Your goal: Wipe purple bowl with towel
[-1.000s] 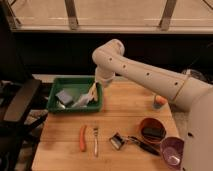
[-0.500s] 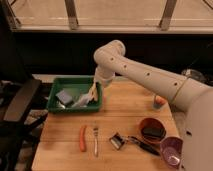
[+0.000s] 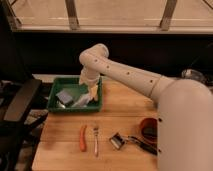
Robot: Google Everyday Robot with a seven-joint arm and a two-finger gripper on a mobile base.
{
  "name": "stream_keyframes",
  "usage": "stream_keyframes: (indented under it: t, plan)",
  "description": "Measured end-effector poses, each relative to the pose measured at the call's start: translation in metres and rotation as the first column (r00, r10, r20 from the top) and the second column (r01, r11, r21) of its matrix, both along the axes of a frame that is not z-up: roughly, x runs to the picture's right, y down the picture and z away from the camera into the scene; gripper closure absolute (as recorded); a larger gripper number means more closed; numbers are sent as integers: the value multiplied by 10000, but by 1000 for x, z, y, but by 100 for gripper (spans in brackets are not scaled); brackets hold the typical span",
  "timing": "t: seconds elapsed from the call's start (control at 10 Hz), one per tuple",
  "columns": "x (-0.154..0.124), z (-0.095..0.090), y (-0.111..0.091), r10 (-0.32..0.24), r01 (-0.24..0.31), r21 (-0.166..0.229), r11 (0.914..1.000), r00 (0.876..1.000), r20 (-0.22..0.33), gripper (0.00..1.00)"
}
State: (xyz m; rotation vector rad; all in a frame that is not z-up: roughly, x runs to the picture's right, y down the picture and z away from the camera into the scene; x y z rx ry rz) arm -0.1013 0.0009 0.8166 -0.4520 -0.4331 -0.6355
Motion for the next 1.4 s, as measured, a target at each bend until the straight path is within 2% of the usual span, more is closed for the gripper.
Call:
stream_keyframes:
  t: [0.2,0.5,0.7,1.0,1.1,1.4]
  plan:
    - [-7,23,4,-156,160,-209,9997,9998,158,35]
    - [-16,46,13,-506,522,-597,9969,9983,285,35]
    - [-24,65,31,-659,697,-1040,9921,9971,391,35]
    - [-23,77,61,-292,387,-1784,9832,9980,557,36]
    - [-19,77,67,-120,234,-1861,9822,9980,618,40]
    - [-15,71,77,365,-169,-1718,9850,9931,1115,70]
